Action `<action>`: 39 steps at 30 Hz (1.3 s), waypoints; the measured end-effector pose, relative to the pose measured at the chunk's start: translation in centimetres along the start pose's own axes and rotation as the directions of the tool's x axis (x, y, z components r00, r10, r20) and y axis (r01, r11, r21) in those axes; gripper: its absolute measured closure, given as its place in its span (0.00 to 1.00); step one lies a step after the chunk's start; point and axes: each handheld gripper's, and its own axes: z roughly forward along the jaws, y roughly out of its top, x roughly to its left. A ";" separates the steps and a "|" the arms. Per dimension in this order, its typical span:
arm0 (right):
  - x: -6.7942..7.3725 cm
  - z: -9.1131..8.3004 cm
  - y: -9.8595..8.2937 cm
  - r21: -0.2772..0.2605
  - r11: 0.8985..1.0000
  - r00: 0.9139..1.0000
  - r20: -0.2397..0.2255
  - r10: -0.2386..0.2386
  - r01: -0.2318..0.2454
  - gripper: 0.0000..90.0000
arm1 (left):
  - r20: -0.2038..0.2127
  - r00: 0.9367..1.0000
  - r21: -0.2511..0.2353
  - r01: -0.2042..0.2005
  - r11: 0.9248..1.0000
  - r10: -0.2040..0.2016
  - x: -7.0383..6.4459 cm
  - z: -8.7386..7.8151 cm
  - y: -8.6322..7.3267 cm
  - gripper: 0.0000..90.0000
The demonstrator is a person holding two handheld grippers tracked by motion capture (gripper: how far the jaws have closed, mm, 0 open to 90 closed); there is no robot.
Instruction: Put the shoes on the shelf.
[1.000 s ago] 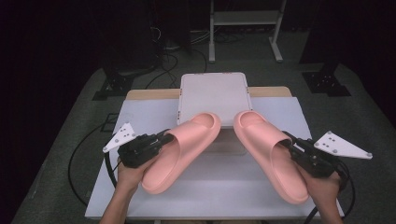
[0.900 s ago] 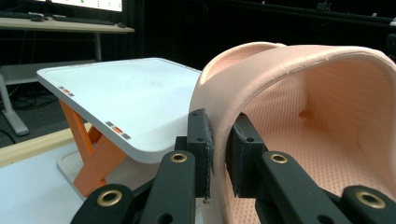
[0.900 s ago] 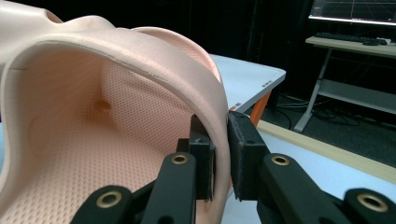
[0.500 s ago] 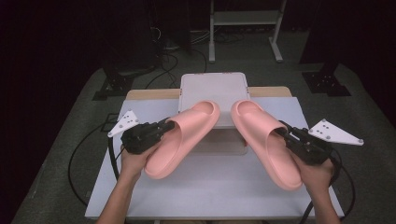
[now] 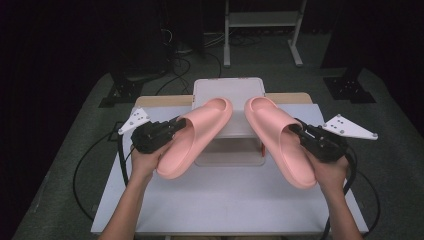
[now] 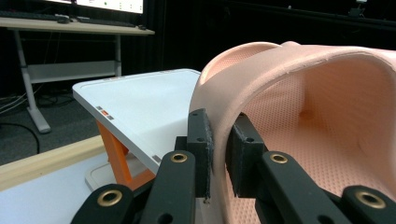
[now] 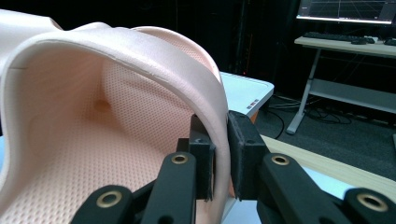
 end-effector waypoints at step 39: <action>-1.4 6.0 1.7 0.052 0.999 0.999 0.036 0.010 -0.012 0.89 | -0.054 0.998 0.049 0.018 0.999 -0.015 2.9 4.7 1.8 0.89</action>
